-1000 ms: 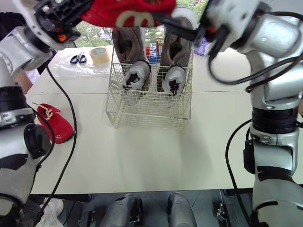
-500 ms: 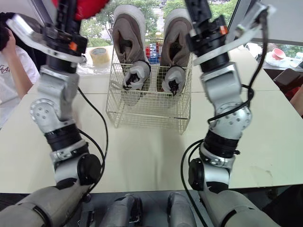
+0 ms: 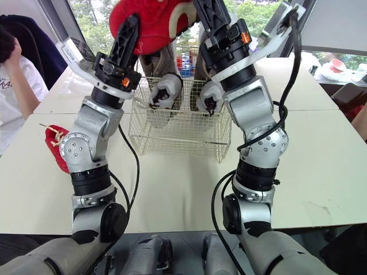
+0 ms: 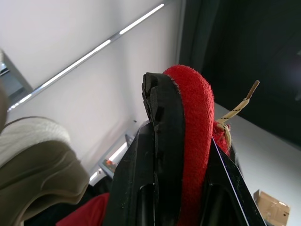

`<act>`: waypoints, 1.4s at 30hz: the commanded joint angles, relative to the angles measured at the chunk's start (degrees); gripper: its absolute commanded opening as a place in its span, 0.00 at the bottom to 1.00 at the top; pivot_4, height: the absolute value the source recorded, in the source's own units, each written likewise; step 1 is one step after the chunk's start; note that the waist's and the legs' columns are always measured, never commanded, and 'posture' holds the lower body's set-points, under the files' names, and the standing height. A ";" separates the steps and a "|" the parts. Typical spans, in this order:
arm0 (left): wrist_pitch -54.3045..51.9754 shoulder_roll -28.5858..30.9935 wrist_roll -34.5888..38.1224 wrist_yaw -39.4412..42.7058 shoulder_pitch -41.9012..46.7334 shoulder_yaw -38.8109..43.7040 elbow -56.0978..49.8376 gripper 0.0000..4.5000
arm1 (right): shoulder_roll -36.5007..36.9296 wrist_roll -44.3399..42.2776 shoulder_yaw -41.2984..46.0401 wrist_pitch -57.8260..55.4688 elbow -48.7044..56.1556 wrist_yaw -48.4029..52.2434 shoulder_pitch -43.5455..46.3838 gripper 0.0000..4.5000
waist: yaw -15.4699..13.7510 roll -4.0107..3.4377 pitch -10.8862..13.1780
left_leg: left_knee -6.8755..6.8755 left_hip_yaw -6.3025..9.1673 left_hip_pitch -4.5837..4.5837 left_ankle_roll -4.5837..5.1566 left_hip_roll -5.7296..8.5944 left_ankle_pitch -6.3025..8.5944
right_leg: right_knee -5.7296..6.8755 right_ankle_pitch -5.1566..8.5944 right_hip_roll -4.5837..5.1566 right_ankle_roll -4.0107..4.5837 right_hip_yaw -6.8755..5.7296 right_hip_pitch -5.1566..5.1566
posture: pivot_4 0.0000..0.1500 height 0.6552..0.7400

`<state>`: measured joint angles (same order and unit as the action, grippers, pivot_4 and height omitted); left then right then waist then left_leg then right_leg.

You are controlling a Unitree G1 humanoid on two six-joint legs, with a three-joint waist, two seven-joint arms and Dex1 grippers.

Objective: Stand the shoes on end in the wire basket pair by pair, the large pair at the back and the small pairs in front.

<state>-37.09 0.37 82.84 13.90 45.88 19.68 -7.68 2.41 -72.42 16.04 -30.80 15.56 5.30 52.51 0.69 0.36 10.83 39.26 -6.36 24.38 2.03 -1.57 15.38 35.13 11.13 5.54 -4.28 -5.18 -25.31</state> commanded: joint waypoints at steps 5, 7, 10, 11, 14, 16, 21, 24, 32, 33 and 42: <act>1.15 1.26 -0.44 0.79 -0.08 -1.72 -2.41 0.05 | 0.19 -2.63 -0.40 1.63 1.67 0.89 2.39 0.70 | -0.05 0.00 0.00 | 0.00 0.00 0.01 0.04 0.01 0.03 | -0.01 0.00 0.00 0.00 0.00 0.00 | 1.00 1.00; 1.07 1.71 -0.94 0.90 -0.23 -2.12 -2.54 0.05 | 0.23 -2.85 -0.64 1.62 1.77 1.06 2.32 0.49 | -0.04 0.00 0.00 | 0.00 0.00 0.01 0.04 0.00 0.03 | -0.01 0.00 0.00 0.00 -0.01 0.00 | 1.00 1.00; 0.03 2.87 -1.78 1.24 -1.31 -3.12 -3.31 0.17 | 0.45 -2.74 -0.44 1.84 1.47 0.86 2.34 0.20 | 0.00 0.00 0.00 | 0.00 0.00 0.00 0.04 0.00 0.03 | -0.01 0.00 0.00 0.00 -0.01 0.00 | 1.00 1.00; -0.32 3.24 -1.61 1.01 -2.09 -3.26 -3.75 0.28 | 0.57 -2.78 -0.36 1.87 1.45 0.78 2.40 0.15 | -0.01 0.00 0.00 | 0.00 0.00 0.00 0.04 0.00 0.03 | -0.01 0.00 0.00 0.00 -0.01 0.00 | 1.00 1.00; -1.41 5.05 -0.99 1.15 -4.68 -3.69 -5.88 0.59 | 0.84 -2.96 -0.25 1.94 1.46 0.57 2.78 0.14 | 0.01 0.00 0.00 | 0.00 0.00 0.00 0.05 -0.01 0.03 | 0.00 0.00 0.00 0.00 0.00 0.00 | 1.00 1.00; -2.32 7.55 -1.69 0.51 -7.52 -4.13 -9.18 0.80 | 1.33 -3.17 0.03 1.96 1.17 0.46 3.67 0.14 | 0.08 -0.01 0.01 | -0.01 0.00 0.01 0.05 -0.02 0.03 | 0.00 0.00 0.00 0.00 -0.01 -0.02 | 1.00 1.00; -3.36 13.13 -0.40 -6.57 -15.81 -2.58 -16.98 1.00 | 3.88 -5.28 2.06 1.82 0.61 0.51 5.50 0.14 | 0.13 -0.03 0.02 | -0.04 0.00 0.02 0.04 -0.04 0.03 | 0.01 0.01 0.00 0.00 0.00 -0.06 | 1.00 1.00; -2.87 17.59 0.80 -11.07 -21.88 0.07 -23.14 1.00 | 10.65 -6.88 3.94 -0.89 0.46 3.11 5.47 0.14 | -0.04 -0.03 0.02 | -0.04 0.00 0.03 0.05 -0.06 0.04 | -0.01 0.01 0.02 0.01 0.01 -0.07 | 1.00 1.00; -5.48 32.09 -4.09 -13.11 -35.82 0.03 -33.88 1.00 | 45.63 5.97 -3.02 -13.36 -4.75 36.09 2.34 0.14 | -0.68 -0.03 0.03 | -0.06 -0.02 0.03 0.18 0.01 0.15 | -0.19 0.15 0.10 0.25 0.02 -0.05 | 1.00 1.00; -5.18 32.81 -4.44 -12.78 -36.68 -0.19 -34.25 1.00 | 46.89 7.69 -4.07 -12.91 -4.98 38.42 2.05 0.14 | -0.60 -0.03 0.03 | -0.07 -0.02 0.01 0.17 -0.02 0.15 | -0.19 0.17 0.08 0.29 0.02 -0.05 | 1.00 1.00; -5.55 37.95 -8.53 -7.03 -43.56 -4.10 -36.49 1.00 | 49.19 27.28 -10.94 -1.32 -6.33 51.97 -5.67 0.14 | -0.38 -0.02 0.04 | -0.08 -0.03 0.06 0.09 -0.05 0.12 | -0.20 0.32 0.07 0.53 0.02 -0.12 | 1.00 1.00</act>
<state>-43.47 38.08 74.94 5.69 2.10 15.78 -42.32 51.07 -48.14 4.53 -35.85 8.60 55.49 46.61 0.31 0.34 10.87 39.18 -6.40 24.45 2.11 -1.62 15.49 34.92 11.46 5.61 -3.75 -5.17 -25.43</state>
